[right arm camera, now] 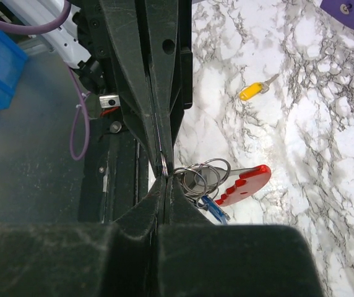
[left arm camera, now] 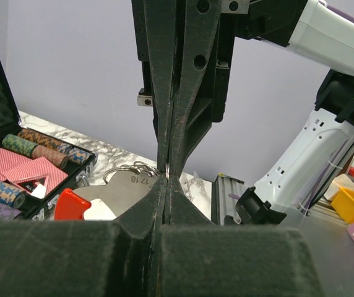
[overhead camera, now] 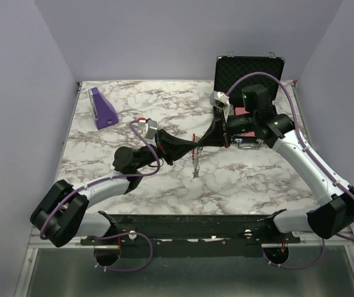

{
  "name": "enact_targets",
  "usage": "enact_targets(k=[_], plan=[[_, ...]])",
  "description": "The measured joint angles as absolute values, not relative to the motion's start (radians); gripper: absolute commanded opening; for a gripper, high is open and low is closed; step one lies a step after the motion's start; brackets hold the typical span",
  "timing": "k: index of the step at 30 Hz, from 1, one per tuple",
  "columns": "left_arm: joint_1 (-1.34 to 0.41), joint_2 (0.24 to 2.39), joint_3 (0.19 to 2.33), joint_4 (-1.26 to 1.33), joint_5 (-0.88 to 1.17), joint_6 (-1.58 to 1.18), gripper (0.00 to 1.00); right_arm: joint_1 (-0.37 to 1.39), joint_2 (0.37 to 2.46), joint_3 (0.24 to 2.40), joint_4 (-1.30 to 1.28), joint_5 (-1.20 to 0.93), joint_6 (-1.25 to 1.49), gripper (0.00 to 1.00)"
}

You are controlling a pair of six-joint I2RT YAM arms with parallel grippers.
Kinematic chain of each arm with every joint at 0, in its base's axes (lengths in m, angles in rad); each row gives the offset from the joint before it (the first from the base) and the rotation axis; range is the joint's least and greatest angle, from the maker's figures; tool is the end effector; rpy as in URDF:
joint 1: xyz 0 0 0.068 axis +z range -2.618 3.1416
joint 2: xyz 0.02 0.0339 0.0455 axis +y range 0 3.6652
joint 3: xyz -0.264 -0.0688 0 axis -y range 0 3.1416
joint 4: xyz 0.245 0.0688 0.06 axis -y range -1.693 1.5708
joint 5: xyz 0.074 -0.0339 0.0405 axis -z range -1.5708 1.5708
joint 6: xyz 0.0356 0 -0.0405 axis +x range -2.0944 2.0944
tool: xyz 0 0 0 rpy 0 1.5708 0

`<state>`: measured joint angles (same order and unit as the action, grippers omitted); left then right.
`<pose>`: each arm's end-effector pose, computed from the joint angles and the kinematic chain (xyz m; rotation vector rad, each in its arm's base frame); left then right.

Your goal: Put the keys on the keyring

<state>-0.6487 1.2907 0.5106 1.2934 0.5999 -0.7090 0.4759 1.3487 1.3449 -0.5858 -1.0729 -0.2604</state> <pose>0.1898 -0.1691 0.2883 0.5696 1.1592 -1.5016 0.2370 0.1573 0.3795 -1.2862 1.6046 1.2712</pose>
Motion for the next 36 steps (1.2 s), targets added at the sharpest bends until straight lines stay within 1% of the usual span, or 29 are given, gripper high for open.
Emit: enact_targets(k=[3,4,7,10,11,12,13,14,19,23,24,27,28,32,35,36], plan=[[-0.649,1.291,0.511,1.294,0.599,-0.709,0.00,0.476,1.349,1.346,-0.590,-1.073,-0.266,0.00],[-0.649,1.291,0.511,1.293,0.599,-0.709,0.07,0.476,1.349,1.347,-0.599,-1.073,-0.279,0.00],[-0.647,1.290,0.509,1.292,0.600,-0.708,0.42,0.476,1.350,1.366,-0.651,-1.073,-0.344,0.00],[-0.632,1.266,0.486,1.293,0.596,-0.706,0.69,0.476,1.353,1.393,-0.741,-1.058,-0.440,0.00],[-0.619,1.242,0.467,1.291,0.591,-0.701,0.78,0.477,1.357,1.409,-0.791,-1.044,-0.487,0.00],[-0.607,1.216,0.451,1.287,0.588,-0.695,0.85,0.476,1.365,1.425,-0.837,-1.028,-0.529,0.00],[-0.594,1.182,0.434,1.275,0.583,-0.685,0.95,0.476,1.374,1.443,-0.879,-1.012,-0.575,0.00],[-0.582,1.155,0.423,1.261,0.578,-0.675,0.98,0.476,1.386,1.463,-0.928,-0.992,-0.619,0.00],[-0.510,0.984,0.382,1.133,0.536,-0.627,0.99,0.476,1.450,1.560,-1.136,-0.895,-0.807,0.00],[-0.471,0.910,0.385,0.995,0.464,-0.618,0.98,0.477,1.490,1.623,-1.260,-0.826,-0.921,0.00],[-0.466,0.907,0.385,0.979,0.461,-0.617,0.97,0.477,1.502,1.643,-1.276,-0.808,-0.933,0.00],[-0.458,0.912,0.382,0.954,0.483,-0.598,0.86,0.485,1.539,1.702,-1.295,-0.738,-0.964,0.00],[-0.458,0.920,0.386,0.944,0.508,-0.579,0.84,0.489,1.544,1.711,-1.299,-0.712,-0.972,0.00],[-0.501,0.965,0.453,0.823,0.566,-0.471,0.84,0.525,1.548,1.721,-1.315,-0.621,-0.995,0.00],[-0.618,0.986,0.518,0.699,0.569,-0.286,0.82,0.551,1.549,1.721,-1.326,-0.582,-1.004,0.00],[-0.632,0.989,0.527,0.682,0.570,-0.253,0.82,0.558,1.549,1.721,-1.328,-0.574,-1.005,0.00]])
